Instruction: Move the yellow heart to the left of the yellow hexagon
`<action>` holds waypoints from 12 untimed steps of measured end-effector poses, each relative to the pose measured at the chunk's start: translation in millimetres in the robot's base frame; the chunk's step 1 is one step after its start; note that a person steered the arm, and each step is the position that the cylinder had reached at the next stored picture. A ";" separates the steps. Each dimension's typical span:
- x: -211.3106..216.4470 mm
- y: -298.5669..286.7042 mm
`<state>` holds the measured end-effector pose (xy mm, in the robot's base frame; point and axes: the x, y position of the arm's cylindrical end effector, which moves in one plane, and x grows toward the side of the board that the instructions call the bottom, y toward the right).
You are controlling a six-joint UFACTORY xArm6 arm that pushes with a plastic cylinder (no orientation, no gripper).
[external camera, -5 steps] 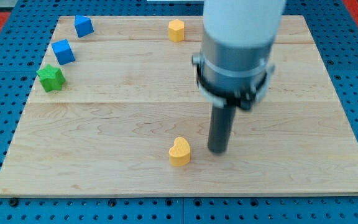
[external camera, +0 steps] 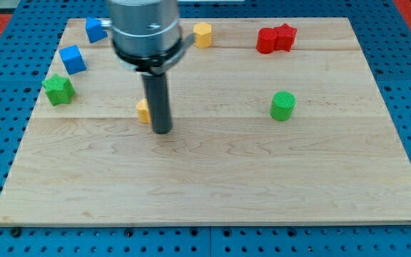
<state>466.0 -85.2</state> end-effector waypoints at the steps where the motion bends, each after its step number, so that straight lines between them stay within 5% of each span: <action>1: -37.7 -9.9; 2: -84.8 -9.9; 4: -65.2 -46.6; 7: -191.3 18.3; 12: -190.2 -10.6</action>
<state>275.8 -95.8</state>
